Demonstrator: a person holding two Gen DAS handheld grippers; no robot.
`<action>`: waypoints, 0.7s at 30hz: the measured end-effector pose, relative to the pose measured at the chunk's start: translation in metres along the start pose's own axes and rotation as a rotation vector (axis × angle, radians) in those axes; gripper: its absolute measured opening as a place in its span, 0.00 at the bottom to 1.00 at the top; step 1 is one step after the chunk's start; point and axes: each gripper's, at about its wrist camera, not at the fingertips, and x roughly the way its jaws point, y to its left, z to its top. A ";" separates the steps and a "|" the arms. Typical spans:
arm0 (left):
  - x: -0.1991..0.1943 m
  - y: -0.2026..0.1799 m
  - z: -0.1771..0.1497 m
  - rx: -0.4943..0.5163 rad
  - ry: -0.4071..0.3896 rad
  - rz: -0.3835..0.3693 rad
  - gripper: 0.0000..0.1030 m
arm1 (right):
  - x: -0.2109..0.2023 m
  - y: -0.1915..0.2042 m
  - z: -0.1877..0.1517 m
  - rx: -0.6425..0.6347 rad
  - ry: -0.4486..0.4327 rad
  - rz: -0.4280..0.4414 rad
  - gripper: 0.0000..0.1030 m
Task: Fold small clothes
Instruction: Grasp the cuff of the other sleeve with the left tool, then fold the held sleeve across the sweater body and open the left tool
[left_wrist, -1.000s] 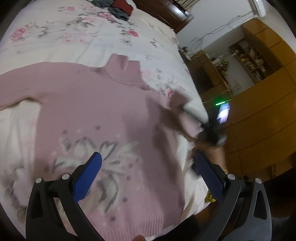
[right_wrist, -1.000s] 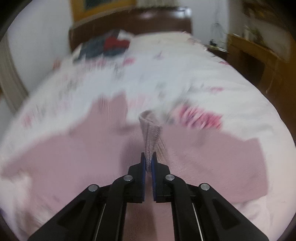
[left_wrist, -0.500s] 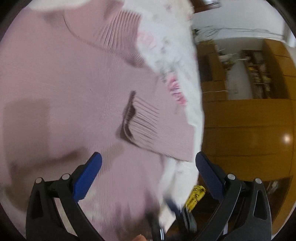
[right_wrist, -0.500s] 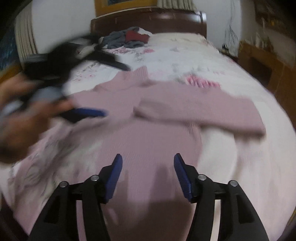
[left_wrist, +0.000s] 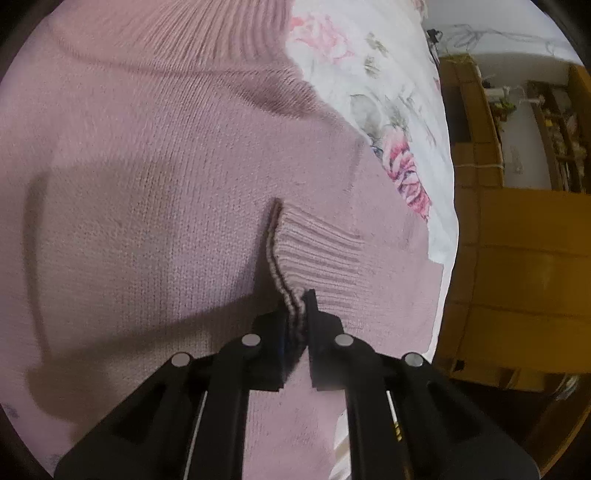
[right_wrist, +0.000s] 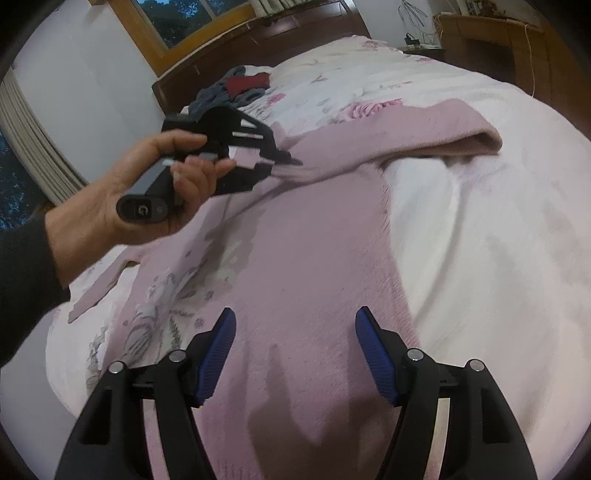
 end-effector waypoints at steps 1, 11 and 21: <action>-0.008 -0.004 0.000 0.012 -0.010 -0.015 0.06 | 0.001 0.000 -0.001 -0.004 0.002 0.000 0.66; -0.173 -0.018 0.008 0.161 -0.195 0.003 0.05 | 0.001 0.007 -0.011 -0.014 0.003 -0.009 0.66; -0.256 0.072 0.025 0.072 -0.266 0.143 0.05 | 0.011 0.017 -0.020 -0.046 0.033 -0.010 0.66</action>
